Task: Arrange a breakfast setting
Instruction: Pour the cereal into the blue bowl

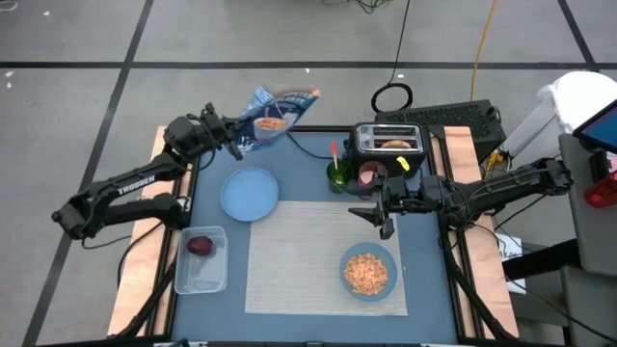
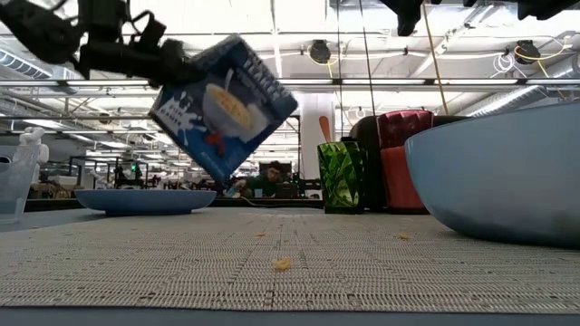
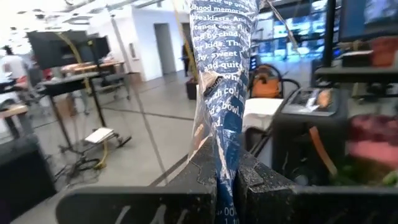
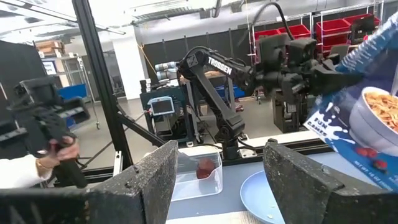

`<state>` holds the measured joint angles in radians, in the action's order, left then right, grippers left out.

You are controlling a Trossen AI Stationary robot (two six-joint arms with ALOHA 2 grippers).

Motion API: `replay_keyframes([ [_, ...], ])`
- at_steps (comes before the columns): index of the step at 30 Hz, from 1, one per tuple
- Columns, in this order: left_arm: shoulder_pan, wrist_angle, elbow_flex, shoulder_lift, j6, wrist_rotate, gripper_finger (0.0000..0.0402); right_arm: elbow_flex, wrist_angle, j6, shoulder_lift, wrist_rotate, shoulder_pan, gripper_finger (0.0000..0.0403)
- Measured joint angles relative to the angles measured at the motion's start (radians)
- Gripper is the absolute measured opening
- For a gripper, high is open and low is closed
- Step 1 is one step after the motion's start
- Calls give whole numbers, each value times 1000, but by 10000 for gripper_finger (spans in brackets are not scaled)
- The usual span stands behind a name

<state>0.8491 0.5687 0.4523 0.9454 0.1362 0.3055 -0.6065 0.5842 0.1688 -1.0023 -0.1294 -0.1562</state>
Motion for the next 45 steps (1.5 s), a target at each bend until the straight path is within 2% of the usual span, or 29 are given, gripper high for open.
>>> replay_keyframes([
  [7,108,20,-36,75,-4,32,6,0,-3,-1,0,-1,1,226],
  [10,132,28,-36,118,-4,66,6,0,-4,-5,0,-1,1,226],
  [16,159,28,-31,142,-11,73,6,0,-3,-5,0,-1,1,226],
  [23,170,-46,-33,76,-11,71,6,0,-6,-5,0,-1,1,226],
  [29,190,-197,-32,-10,17,68,6,0,-14,0,0,0,0,226],
  [33,192,-285,-29,-24,27,61,6,1,-36,1,0,0,0,226],
  [39,192,-323,-28,-26,22,55,6,1,-44,2,0,1,0,226],
  [45,196,-376,-32,-76,19,4,6,1,-44,2,0,3,-1,226],
])
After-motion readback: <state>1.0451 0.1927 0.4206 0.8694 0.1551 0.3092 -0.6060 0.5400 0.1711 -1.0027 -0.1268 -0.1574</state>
